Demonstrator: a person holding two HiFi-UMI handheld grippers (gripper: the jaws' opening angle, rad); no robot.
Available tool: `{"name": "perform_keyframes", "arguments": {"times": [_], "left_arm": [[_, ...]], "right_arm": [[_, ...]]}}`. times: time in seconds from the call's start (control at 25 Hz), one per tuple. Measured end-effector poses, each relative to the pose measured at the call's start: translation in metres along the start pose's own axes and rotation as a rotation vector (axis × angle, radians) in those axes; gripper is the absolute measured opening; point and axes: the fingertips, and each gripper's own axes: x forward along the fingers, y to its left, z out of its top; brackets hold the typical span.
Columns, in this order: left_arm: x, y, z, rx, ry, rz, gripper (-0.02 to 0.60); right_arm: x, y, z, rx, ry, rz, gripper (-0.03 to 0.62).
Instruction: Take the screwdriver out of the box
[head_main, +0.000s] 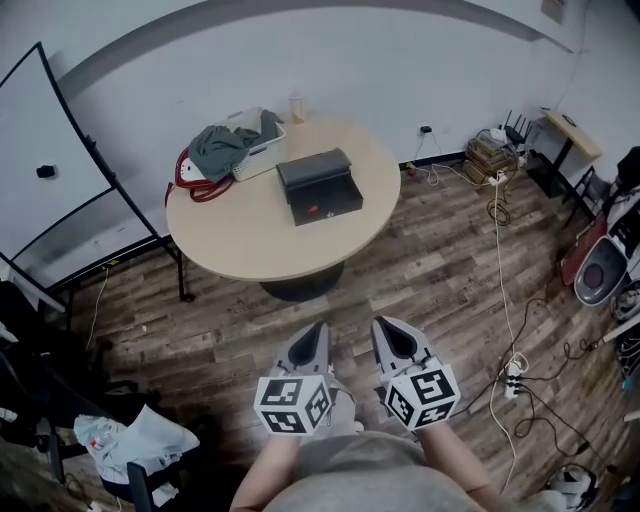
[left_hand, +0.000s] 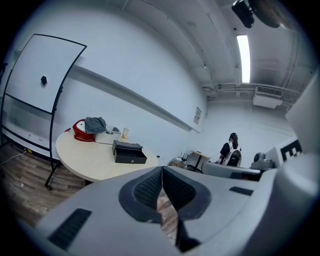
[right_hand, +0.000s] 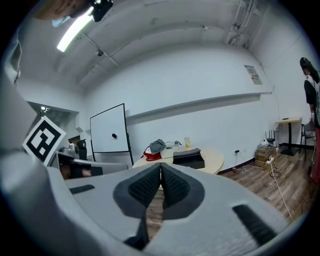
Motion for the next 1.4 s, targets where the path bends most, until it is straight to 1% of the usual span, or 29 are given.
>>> {"name": "perform_keyframes", "arguments": {"times": [0.28,0.48,0.72,1.0,1.24,1.4], "left_arm": [[0.049,0.029,0.013,-0.003,0.011,0.006,0.005],[0.087,0.054,0.029,-0.011,0.011,0.011,0.005],[0.132,0.084,0.051,-0.018,0.031,0.026,0.005],[0.182,0.118,0.076,-0.003,0.048,0.014,0.005],[0.222,0.149,0.088,-0.014,0.078,0.001,0.005],[0.250,0.168,0.093,-0.011,0.091,-0.012,0.005]], "right_arm": [[0.054,-0.024,0.007,-0.003,0.010,-0.002,0.000],[0.100,-0.042,0.022,-0.015,0.008,0.007,0.000],[0.156,-0.060,0.043,-0.013,0.012,0.018,0.000],[0.216,-0.076,0.056,-0.002,0.011,0.009,0.000],[0.263,-0.087,0.059,0.001,0.032,-0.008,0.000],[0.293,-0.098,0.064,0.003,0.023,-0.028,0.000]]}}
